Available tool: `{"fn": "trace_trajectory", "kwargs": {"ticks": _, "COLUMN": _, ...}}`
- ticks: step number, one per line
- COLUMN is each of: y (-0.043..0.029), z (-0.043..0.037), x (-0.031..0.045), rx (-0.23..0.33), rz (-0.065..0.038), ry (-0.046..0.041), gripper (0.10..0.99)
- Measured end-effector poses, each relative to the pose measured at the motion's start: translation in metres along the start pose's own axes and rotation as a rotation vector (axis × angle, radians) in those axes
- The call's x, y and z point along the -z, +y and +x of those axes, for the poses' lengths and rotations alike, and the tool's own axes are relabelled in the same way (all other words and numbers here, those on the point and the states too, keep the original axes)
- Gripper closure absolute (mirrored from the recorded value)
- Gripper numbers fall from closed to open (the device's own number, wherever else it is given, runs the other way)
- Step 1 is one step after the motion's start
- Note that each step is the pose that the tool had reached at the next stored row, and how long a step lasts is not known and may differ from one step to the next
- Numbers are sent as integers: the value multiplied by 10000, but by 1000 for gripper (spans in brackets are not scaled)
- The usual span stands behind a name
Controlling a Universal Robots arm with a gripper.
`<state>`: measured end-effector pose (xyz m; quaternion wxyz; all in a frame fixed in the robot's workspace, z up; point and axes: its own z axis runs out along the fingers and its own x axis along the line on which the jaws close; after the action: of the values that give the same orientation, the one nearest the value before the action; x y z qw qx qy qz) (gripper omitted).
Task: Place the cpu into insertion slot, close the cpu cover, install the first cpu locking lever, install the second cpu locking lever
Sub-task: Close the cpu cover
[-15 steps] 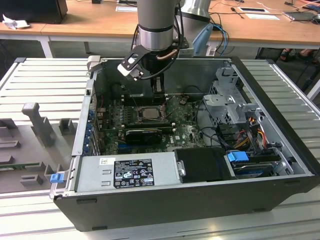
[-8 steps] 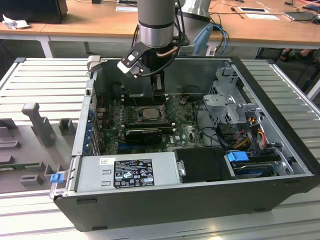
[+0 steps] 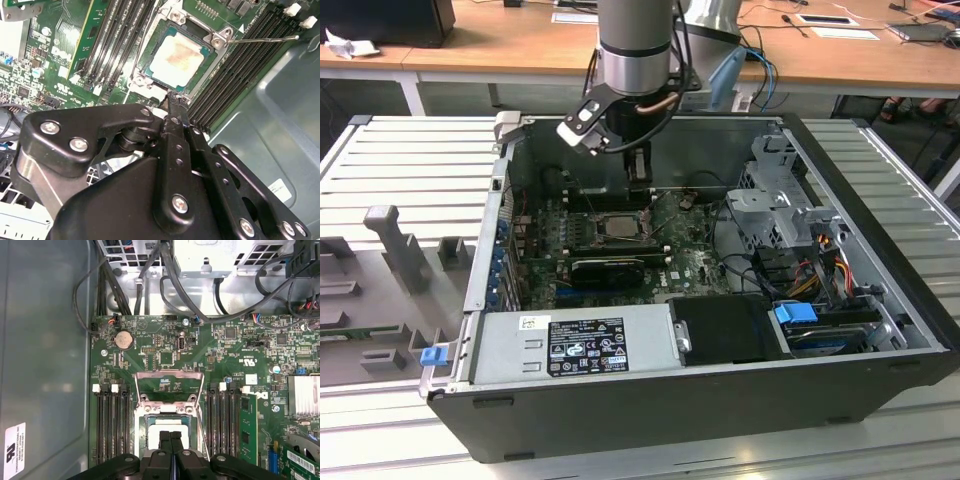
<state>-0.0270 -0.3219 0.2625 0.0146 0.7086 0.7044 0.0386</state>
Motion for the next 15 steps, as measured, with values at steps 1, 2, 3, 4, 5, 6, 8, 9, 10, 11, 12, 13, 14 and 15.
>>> {"fn": "trace_trajectory", "kwargs": {"ticks": 1, "y": 5, "z": 0, "x": 1, "rx": 0, "rz": -1, "ry": 0, "gripper": 980}}
{"fn": "trace_trajectory", "kwargs": {"ticks": 2, "y": 11, "z": 1, "x": 2, "rx": 0, "rz": -1, "ry": 0, "gripper": 980}}
{"fn": "trace_trajectory", "kwargs": {"ticks": 3, "y": 18, "z": 1, "x": 3, "rx": 0, "rz": -2, "ry": 2, "gripper": 980}}
{"fn": "trace_trajectory", "kwargs": {"ticks": 4, "y": 29, "z": 1, "x": 5, "rx": 1, "rz": -1, "ry": 1, "gripper": 980}}
{"fn": "trace_trajectory", "kwargs": {"ticks": 5, "y": 44, "z": 1, "x": 6, "rx": 0, "rz": 1, "ry": 1, "gripper": 980}}
{"fn": "trace_trajectory", "kwargs": {"ticks": 6, "y": 53, "z": 1, "x": 6, "rx": 0, "rz": 1, "ry": 1, "gripper": 980}}
{"fn": "trace_trajectory", "kwargs": {"ticks": 8, "y": 79, "z": 1, "x": 23, "rx": 0, "rz": 2, "ry": 0, "gripper": 980}}
{"fn": "trace_trajectory", "kwargs": {"ticks": 9, "y": 84, "z": 2, "x": 43, "rx": -1, "rz": 3, "ry": 0, "gripper": 980}}
{"fn": "trace_trajectory", "kwargs": {"ticks": 10, "y": 86, "z": 3, "x": 55, "rx": -1, "rz": 2, "ry": 1, "gripper": 980}}
{"fn": "trace_trajectory", "kwargs": {"ticks": 11, "y": 89, "z": 3, "x": 68, "rx": 0, "rz": 1, "ry": 0, "gripper": 980}}
{"fn": "trace_trajectory", "kwargs": {"ticks": 12, "y": 95, "z": 3, "x": 78, "rx": 1, "rz": 2, "ry": 0, "gripper": 980}}
{"fn": "trace_trajectory", "kwargs": {"ticks": 13, "y": 100, "z": 4, "x": 82, "rx": 1, "rz": 2, "ry": 0, "gripper": 980}}
{"fn": "trace_trajectory", "kwargs": {"ticks": 14, "y": 107, "z": 4, "x": 88, "rx": 0, "rz": 2, "ry": 1, "gripper": 980}}
{"fn": "trace_trajectory", "kwargs": {"ticks": 15, "y": 119, "z": 4, "x": 96, "rx": 1, "rz": 2, "ry": 1, "gripper": 980}}
